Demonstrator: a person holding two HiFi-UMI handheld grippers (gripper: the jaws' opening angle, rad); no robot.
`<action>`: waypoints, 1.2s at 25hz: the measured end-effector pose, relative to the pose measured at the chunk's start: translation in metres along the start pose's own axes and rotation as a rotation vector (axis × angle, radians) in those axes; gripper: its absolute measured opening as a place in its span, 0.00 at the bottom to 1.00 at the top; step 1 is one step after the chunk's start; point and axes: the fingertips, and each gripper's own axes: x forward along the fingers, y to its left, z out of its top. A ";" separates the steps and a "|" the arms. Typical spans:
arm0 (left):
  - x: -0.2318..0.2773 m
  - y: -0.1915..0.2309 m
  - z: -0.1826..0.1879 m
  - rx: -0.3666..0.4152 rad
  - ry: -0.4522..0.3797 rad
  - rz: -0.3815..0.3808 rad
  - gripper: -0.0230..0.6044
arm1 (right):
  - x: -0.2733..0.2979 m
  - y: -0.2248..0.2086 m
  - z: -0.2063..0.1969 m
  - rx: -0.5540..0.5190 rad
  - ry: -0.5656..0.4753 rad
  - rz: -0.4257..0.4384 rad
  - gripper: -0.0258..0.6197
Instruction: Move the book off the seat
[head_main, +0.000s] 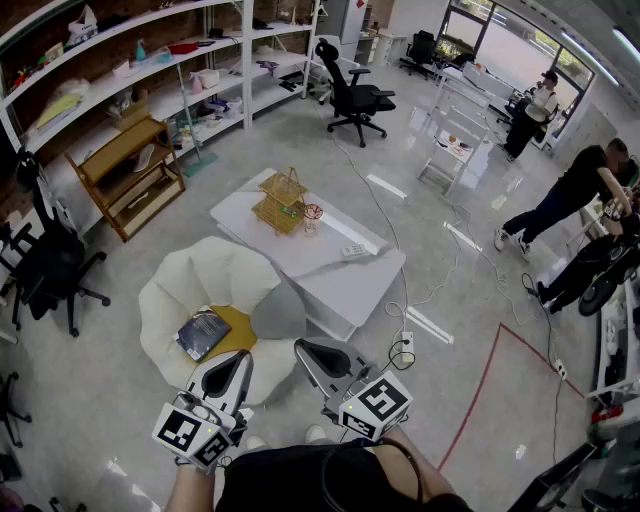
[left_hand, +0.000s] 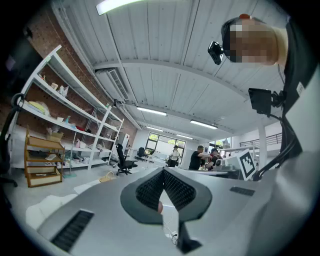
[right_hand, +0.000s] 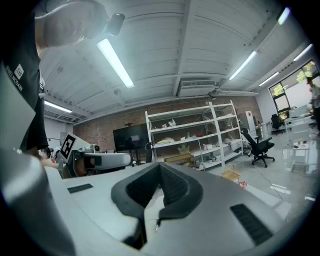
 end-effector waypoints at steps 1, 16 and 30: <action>0.000 0.000 0.000 0.001 0.001 0.004 0.04 | -0.001 0.000 0.002 0.000 -0.001 0.003 0.06; 0.009 -0.016 -0.025 -0.023 0.034 0.129 0.04 | -0.031 -0.021 0.004 0.013 -0.040 0.099 0.07; 0.017 -0.014 -0.054 -0.065 0.072 0.169 0.04 | -0.026 -0.043 -0.011 0.041 0.021 0.125 0.07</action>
